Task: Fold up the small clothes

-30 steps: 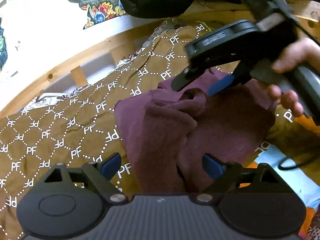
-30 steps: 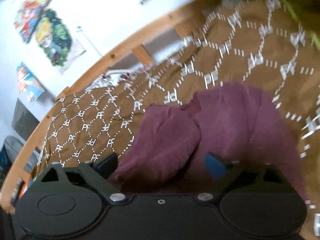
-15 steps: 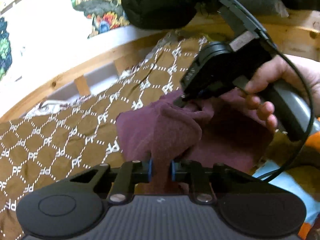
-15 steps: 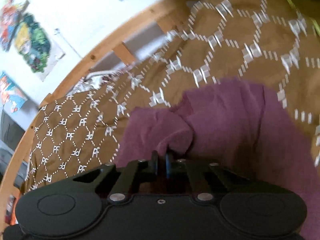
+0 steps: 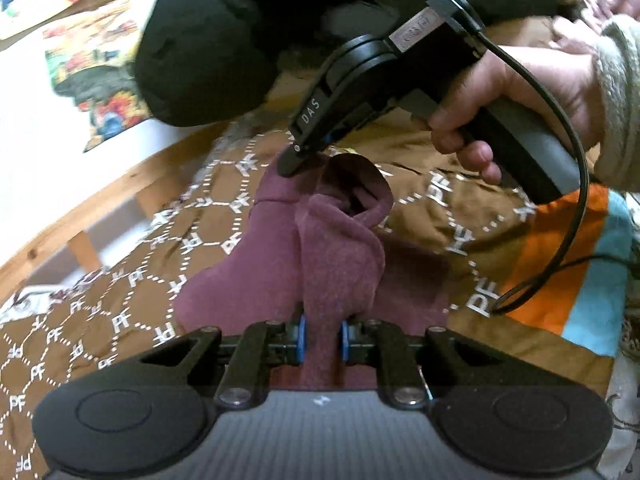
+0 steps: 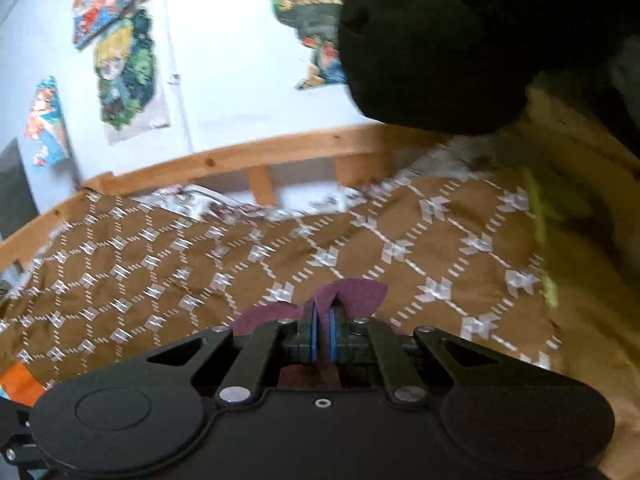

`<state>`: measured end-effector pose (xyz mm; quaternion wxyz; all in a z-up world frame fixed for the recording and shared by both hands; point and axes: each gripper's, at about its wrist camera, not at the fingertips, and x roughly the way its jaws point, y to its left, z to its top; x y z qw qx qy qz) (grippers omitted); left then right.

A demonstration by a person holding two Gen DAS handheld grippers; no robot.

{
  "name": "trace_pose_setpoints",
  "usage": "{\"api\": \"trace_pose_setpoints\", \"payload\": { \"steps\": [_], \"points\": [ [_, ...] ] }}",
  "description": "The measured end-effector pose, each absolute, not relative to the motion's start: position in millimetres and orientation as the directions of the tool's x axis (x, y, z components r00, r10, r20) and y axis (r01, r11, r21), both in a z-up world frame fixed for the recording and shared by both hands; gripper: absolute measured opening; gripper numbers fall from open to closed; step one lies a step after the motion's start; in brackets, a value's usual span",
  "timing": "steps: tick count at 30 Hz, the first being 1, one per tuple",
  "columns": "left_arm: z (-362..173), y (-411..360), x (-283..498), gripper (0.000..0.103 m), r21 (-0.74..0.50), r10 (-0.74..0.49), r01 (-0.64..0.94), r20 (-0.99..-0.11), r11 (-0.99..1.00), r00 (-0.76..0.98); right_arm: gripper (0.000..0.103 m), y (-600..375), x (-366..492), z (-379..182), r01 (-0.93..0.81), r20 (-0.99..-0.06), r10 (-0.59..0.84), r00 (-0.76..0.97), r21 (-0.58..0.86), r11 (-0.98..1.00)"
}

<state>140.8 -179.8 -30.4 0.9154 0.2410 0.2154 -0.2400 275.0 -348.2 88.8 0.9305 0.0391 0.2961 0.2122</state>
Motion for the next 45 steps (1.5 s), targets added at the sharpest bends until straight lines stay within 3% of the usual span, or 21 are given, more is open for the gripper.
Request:
{"api": "trace_pose_setpoints", "payload": {
  "steps": [10, 18, 24, 26, 29, 32, 34, 38, 42, 45],
  "points": [
    [-58.8, -203.0, 140.3, 0.018, 0.375, -0.322, 0.566, -0.541, 0.735, 0.777, 0.005, -374.5, 259.8, 36.7, -0.277, -0.607, 0.335, 0.721, 0.191, 0.942],
    [-59.7, -198.6, 145.9, 0.026, 0.276, -0.323, 0.56, -0.589, 0.782, 0.741, 0.005, -371.7, 261.2, 22.4, -0.264, -0.631, 0.299, 0.716, 0.153, 0.952],
    [-52.8, -187.4, 139.9, 0.06, 0.217, -0.322, 0.544, -0.611, 0.81, 0.723, 0.009, -375.1, 250.6, 10.9, -0.241, -0.605, 0.292, 0.741, 0.166, 0.956],
    [-51.4, -186.1, 135.0, 0.073, 0.213, -0.32, 0.538, -0.608, 0.815, 0.726, 0.014, -377.6, 246.6, 8.9, -0.223, -0.601, 0.286, 0.746, 0.178, 0.958],
    [-47.0, -182.0, 128.8, 0.082, 0.177, -0.317, 0.514, -0.608, 0.84, 0.728, 0.025, -381.4, 236.9, 8.5, -0.212, -0.591, 0.277, 0.758, 0.178, 0.961],
    [-40.7, -172.4, 126.2, 0.092, 0.123, -0.299, 0.461, -0.611, 0.879, 0.733, 0.043, -382.1, 223.0, 10.9, -0.223, -0.571, 0.271, 0.775, 0.154, 0.963],
    [-37.1, -162.1, 125.7, 0.095, 0.083, -0.281, 0.414, -0.612, 0.906, 0.739, 0.064, -383.9, 212.5, 12.2, -0.227, -0.55, 0.28, 0.787, 0.164, 0.96],
    [-33.5, -137.4, 127.9, 0.098, 0.008, -0.24, 0.305, -0.6, 0.952, 0.763, 0.079, -386.5, 198.9, 13.0, -0.238, -0.532, 0.326, 0.782, 0.228, 0.944],
    [-33.4, -110.3, 138.3, 0.099, -0.085, -0.181, 0.164, -0.607, 0.983, 0.774, 0.096, -374.8, 196.7, 15.0, -0.297, -0.539, 0.345, 0.769, 0.177, 0.938],
    [-37.2, -95.7, 146.2, 0.099, -0.128, -0.15, 0.088, -0.633, 0.988, 0.759, 0.101, -370.1, 196.3, 14.9, -0.313, -0.552, 0.342, 0.761, 0.149, 0.938]
  ]
}}
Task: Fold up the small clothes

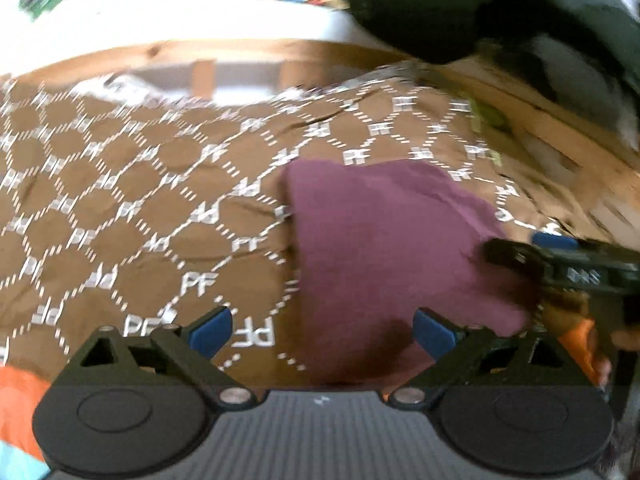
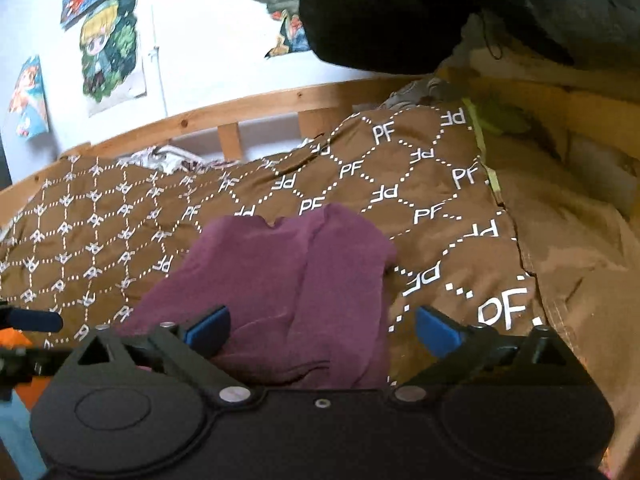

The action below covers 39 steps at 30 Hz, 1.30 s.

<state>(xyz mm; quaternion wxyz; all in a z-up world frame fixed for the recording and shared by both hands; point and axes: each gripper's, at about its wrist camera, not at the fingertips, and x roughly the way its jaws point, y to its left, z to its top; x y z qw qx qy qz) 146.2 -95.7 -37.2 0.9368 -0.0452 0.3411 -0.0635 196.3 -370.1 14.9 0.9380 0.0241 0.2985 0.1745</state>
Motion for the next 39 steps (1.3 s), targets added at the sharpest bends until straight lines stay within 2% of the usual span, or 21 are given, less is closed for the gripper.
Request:
{"api": "trace_pose_setpoints", "payload": {
  "steps": [6, 10, 18, 27, 34, 36, 39],
  "points": [
    [-50.0, -93.1, 150.9, 0.1, -0.111, -0.103, 0.037, -0.678, 0.993, 0.727, 0.102, -366.3, 193.6, 7.2, -0.319, -0.585, 0.292, 0.757, 0.058, 0.946],
    [-53.0, -100.0, 153.5, 0.102, -0.083, -0.072, 0.019, -0.706, 0.996, 0.704, 0.102, -365.9, 193.4, 2.7, -0.315, -0.599, 0.281, 0.749, 0.051, 0.948],
    [-56.5, -96.9, 156.0, 0.102, -0.138, -0.091, -0.017, -0.734, 0.99, 0.673, 0.102, -367.7, 190.1, 11.6, -0.317, -0.612, 0.265, 0.745, 0.024, 0.948],
    [-63.4, -87.1, 156.6, 0.102, -0.226, -0.136, -0.059, -0.75, 0.972, 0.647, 0.102, -366.8, 187.6, 23.5, -0.452, -0.65, 0.426, 0.63, 0.139, 0.881],
    [-70.4, -92.1, 156.5, 0.103, -0.19, -0.122, -0.042, -0.768, 0.981, 0.629, 0.102, -365.1, 194.2, 5.7, -0.419, -0.737, 0.4, 0.545, 0.174, 0.891],
    [-71.3, -93.1, 156.3, 0.103, -0.185, -0.117, -0.044, -0.769, 0.982, 0.628, 0.102, -369.5, 194.6, 5.4, -0.405, -0.722, 0.415, 0.553, 0.203, 0.892],
    [-71.8, -92.7, 157.1, 0.103, -0.191, -0.121, -0.046, -0.771, 0.98, 0.625, 0.102, -381.4, 189.7, 17.3, -0.37, -0.607, 0.435, 0.665, 0.238, 0.898]
  ]
}}
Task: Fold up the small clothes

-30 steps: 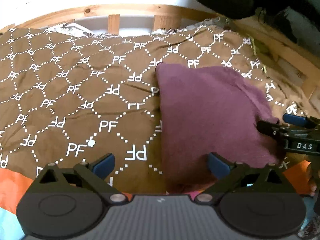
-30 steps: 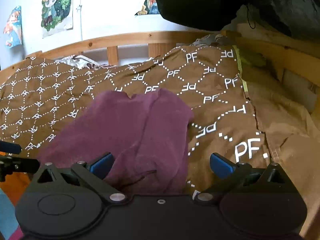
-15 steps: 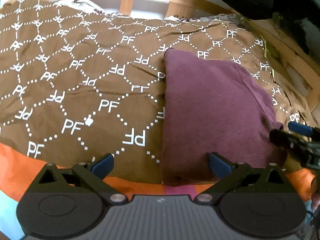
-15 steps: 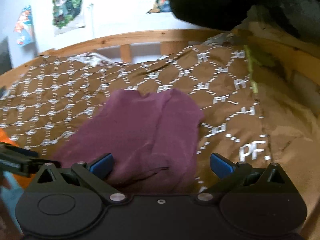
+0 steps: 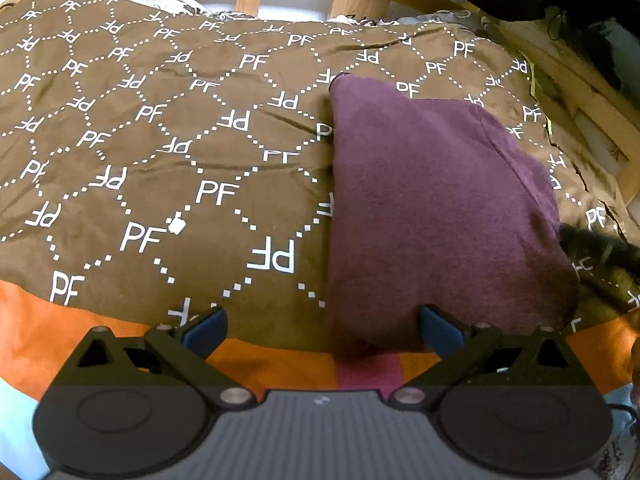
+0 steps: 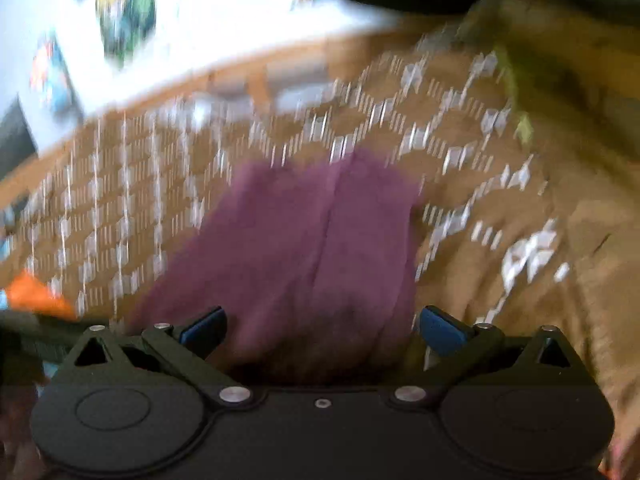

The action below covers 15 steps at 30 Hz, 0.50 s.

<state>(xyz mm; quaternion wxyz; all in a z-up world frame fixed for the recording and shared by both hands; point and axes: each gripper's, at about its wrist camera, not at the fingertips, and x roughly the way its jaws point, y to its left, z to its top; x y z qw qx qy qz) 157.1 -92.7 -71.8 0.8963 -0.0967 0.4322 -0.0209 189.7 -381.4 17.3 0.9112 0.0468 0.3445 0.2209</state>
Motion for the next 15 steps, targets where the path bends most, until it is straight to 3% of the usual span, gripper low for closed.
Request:
{"api": "trace_pose_setpoints", "payload": {
  "steps": [2, 5, 6, 8, 10, 11, 13, 15],
  "points": [
    [-72.6, -92.0, 158.1, 0.103, -0.194, -0.125, -0.045, -0.773, 0.98, 0.622, 0.102, -391.5, 190.0, 22.5, -0.349, -0.503, 0.456, 0.734, 0.297, 0.889],
    [-73.7, -91.6, 157.9, 0.103, -0.193, -0.127, -0.04, -0.773, 0.98, 0.621, 0.102, -396.6, 208.0, 18.3, -0.296, -0.454, 0.435, 0.778, 0.345, 0.891],
    [-73.7, -92.2, 158.0, 0.103, -0.188, -0.125, -0.037, -0.773, 0.982, 0.622, 0.097, -397.2, 216.9, 15.3, -0.287, -0.454, 0.432, 0.779, 0.354, 0.89],
    [-72.6, -94.2, 157.3, 0.103, -0.171, -0.117, -0.028, -0.772, 0.985, 0.625, 0.082, -396.2, 234.7, 7.6, -0.246, -0.451, 0.416, 0.79, 0.389, 0.888],
    [-71.5, -96.0, 155.5, 0.103, -0.152, -0.109, -0.015, -0.771, 0.988, 0.627, 0.061, -398.0, 249.3, -3.2, -0.192, -0.463, 0.406, 0.788, 0.442, 0.876],
    [-71.2, -96.8, 154.6, 0.103, -0.144, -0.106, -0.009, -0.771, 0.99, 0.628, 0.056, -397.3, 254.8, -8.0, -0.179, -0.47, 0.401, 0.786, 0.448, 0.876],
    [-71.4, -98.3, 152.8, 0.103, -0.126, -0.101, 0.005, -0.77, 0.992, 0.63, 0.033, -394.3, 260.9, -17.7, -0.183, -0.465, 0.39, 0.795, 0.43, 0.884],
    [-72.1, -99.0, 151.8, 0.103, -0.116, -0.097, 0.012, -0.773, 0.993, 0.627, 0.019, -386.7, 259.2, -19.7, -0.194, -0.44, 0.362, 0.822, 0.38, 0.904]
  ]
}}
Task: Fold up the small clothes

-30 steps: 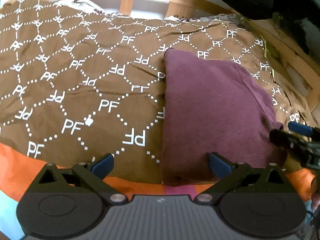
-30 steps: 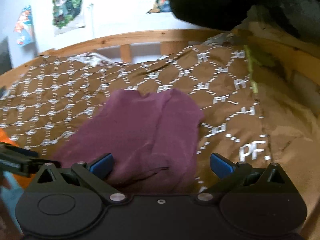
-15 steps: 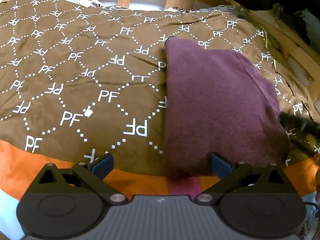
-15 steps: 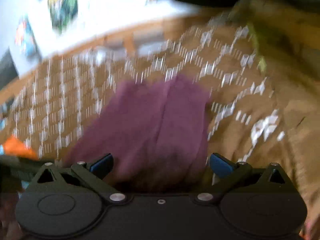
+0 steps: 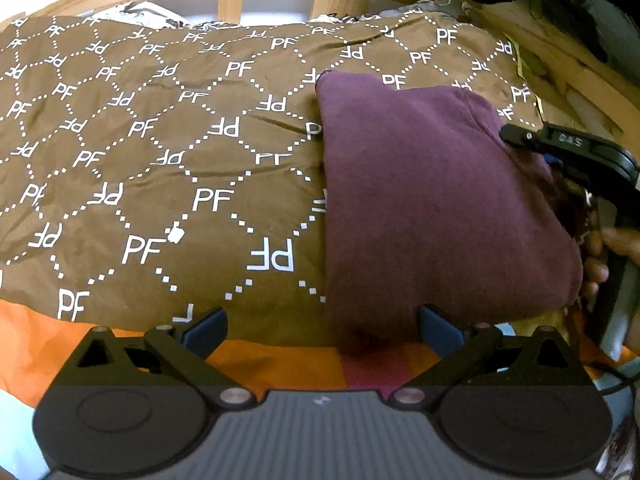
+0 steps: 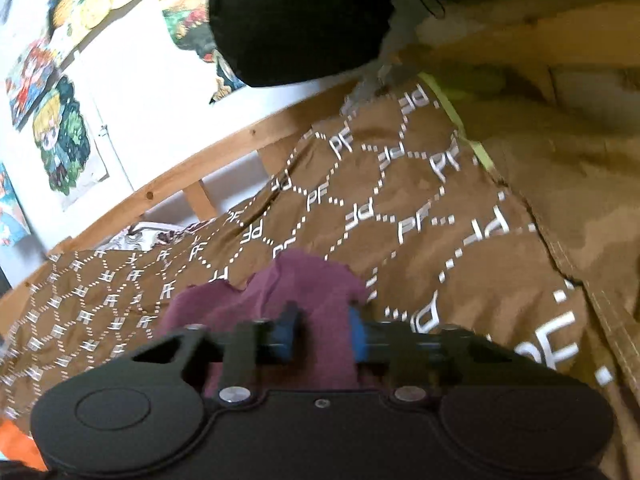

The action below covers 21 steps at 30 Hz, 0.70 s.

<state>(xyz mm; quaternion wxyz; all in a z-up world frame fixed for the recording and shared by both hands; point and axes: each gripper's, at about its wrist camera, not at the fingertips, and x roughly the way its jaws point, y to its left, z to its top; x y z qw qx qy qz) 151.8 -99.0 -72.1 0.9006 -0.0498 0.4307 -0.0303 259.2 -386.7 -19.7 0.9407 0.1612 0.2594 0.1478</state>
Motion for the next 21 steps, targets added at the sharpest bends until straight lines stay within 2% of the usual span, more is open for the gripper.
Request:
{"api": "trace_pose_setpoints", "payload": {
  "steps": [1, 6, 8, 12, 16, 18, 21],
  "points": [
    [-72.7, -99.4, 151.5, 0.103, -0.112, -0.098, 0.016, -0.776, 0.994, 0.623, 0.015, -381.4, 257.3, -18.2, -0.214, -0.426, 0.35, 0.834, 0.336, 0.917],
    [-79.2, -100.1, 154.0, 0.103, -0.116, -0.109, 0.027, -0.79, 0.993, 0.603, 0.014, -339.8, 235.6, -3.8, -0.376, -0.343, 0.352, 0.871, -0.005, 0.927],
    [-81.8, -98.6, 155.7, 0.103, -0.135, -0.125, 0.027, -0.798, 0.991, 0.59, 0.014, -331.1, 232.6, -2.4, -0.392, -0.336, 0.349, 0.875, -0.065, 0.918],
    [-86.9, -96.8, 157.1, 0.103, -0.168, -0.154, 0.027, -0.815, 0.985, 0.559, 0.014, -344.4, 245.2, -3.8, -0.296, -0.375, 0.256, 0.891, -0.054, 0.954],
    [-88.1, -99.9, 154.4, 0.103, -0.147, -0.143, 0.038, -0.82, 0.988, 0.554, 0.014, -377.0, 262.8, -10.6, -0.212, -0.451, 0.211, 0.867, 0.049, 0.976],
    [-83.5, -98.7, 150.8, 0.103, -0.165, -0.164, 0.051, -0.803, 0.985, 0.573, 0.019, -392.0, 268.6, -14.6, -0.182, -0.481, 0.219, 0.849, 0.124, 0.976],
    [-74.6, -92.7, 142.2, 0.103, -0.197, -0.195, 0.065, -0.768, 0.978, 0.61, 0.021, -405.2, 269.4, -14.9, -0.17, -0.468, 0.257, 0.845, 0.22, 0.961]
  ]
}}
